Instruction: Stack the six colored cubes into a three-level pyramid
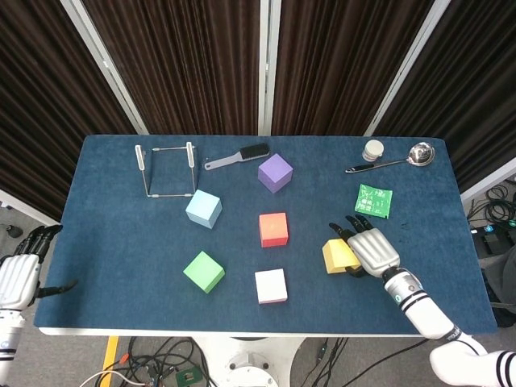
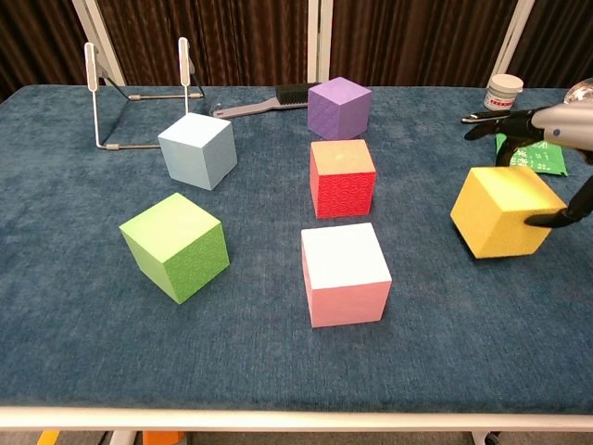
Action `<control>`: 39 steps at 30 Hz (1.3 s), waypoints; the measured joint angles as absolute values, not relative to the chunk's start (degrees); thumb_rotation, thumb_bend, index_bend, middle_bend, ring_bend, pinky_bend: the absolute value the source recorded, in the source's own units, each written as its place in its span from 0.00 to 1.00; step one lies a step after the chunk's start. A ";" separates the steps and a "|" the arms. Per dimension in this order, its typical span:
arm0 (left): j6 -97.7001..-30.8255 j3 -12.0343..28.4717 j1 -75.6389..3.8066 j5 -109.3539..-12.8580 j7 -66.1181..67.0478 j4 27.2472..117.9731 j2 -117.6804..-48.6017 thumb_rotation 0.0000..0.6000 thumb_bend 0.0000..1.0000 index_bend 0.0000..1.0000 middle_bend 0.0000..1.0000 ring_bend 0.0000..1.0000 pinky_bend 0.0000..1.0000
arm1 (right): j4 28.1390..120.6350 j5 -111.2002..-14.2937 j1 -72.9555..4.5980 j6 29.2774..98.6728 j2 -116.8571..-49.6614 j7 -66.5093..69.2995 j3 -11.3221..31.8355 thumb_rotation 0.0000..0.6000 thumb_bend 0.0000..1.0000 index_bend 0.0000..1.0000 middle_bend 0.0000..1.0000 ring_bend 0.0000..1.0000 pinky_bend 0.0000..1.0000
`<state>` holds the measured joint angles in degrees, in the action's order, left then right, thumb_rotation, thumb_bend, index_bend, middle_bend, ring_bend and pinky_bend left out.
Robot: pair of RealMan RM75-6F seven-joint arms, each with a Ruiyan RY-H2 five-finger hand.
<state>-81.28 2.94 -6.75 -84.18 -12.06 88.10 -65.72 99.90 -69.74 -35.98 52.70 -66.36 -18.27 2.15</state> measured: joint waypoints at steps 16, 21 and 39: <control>-81.46 2.74 -6.64 -84.22 -12.79 87.58 -65.83 1.00 0.00 0.11 0.11 0.02 0.15 | 90.71 -59.88 -42.85 49.97 -75.29 -22.53 9.00 1.00 0.23 0.00 0.45 0.00 0.00; -81.50 2.62 -6.47 -84.20 -13.37 87.01 -65.92 1.00 0.00 0.11 0.11 0.02 0.15 | 89.88 -55.32 -45.44 47.84 -76.80 -24.47 10.18 1.00 0.23 0.00 0.45 0.00 0.00; -82.17 2.27 -5.88 -84.61 -16.04 84.63 -66.90 1.00 0.00 0.11 0.11 0.02 0.15 | 91.85 -43.52 -51.88 49.67 -80.45 -34.22 9.05 1.00 0.23 0.00 0.45 0.00 0.00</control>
<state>-82.17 2.27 -5.88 -84.61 -16.04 84.63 -66.90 91.85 -43.52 -51.88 49.67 -80.45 -34.22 9.05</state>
